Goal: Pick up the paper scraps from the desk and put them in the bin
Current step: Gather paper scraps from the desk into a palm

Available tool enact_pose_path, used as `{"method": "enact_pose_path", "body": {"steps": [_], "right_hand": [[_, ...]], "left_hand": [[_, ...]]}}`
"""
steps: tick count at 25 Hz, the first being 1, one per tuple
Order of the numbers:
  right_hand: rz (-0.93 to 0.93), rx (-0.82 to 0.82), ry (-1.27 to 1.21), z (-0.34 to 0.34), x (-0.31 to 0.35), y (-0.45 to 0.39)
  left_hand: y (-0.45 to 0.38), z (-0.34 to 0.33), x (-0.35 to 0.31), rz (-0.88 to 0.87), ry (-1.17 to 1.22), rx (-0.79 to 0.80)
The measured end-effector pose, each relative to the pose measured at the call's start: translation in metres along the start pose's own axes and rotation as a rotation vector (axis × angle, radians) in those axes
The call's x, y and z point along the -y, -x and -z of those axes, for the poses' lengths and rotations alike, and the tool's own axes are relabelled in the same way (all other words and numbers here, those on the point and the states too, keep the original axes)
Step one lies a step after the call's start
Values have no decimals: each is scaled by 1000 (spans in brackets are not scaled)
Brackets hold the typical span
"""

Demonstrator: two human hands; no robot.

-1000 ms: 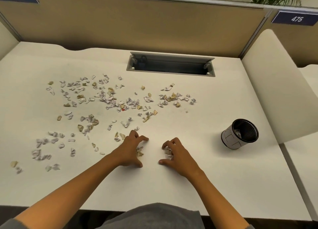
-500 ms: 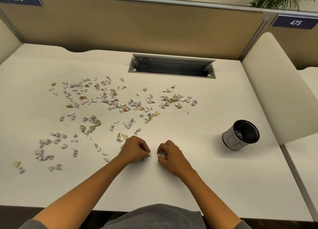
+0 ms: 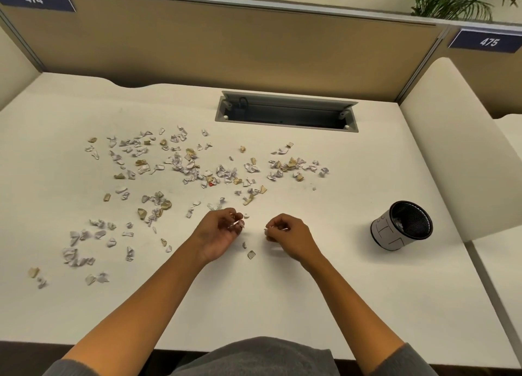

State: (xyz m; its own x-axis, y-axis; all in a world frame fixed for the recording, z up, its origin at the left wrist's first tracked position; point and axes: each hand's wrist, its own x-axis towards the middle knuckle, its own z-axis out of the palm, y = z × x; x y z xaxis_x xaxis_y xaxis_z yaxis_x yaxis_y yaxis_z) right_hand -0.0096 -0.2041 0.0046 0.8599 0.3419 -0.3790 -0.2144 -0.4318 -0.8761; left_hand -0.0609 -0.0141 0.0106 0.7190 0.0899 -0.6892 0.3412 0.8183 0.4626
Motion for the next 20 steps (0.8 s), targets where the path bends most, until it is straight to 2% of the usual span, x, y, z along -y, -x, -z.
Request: {"method": "enact_pose_path", "body": {"steps": [4, 12, 16, 20], "right_hand": [[61, 44, -89, -16, 33, -6], [256, 143, 41, -47, 65, -13], [213, 27, 83, -30, 58, -36], [159, -49, 371, -19, 32, -70]], "left_hand": [[6, -6, -2, 2, 105, 80], [-4, -13, 2, -30, 70, 35], [-7, -5, -5, -22, 143, -52], [-6, 7, -14, -67, 186, -117]]}}
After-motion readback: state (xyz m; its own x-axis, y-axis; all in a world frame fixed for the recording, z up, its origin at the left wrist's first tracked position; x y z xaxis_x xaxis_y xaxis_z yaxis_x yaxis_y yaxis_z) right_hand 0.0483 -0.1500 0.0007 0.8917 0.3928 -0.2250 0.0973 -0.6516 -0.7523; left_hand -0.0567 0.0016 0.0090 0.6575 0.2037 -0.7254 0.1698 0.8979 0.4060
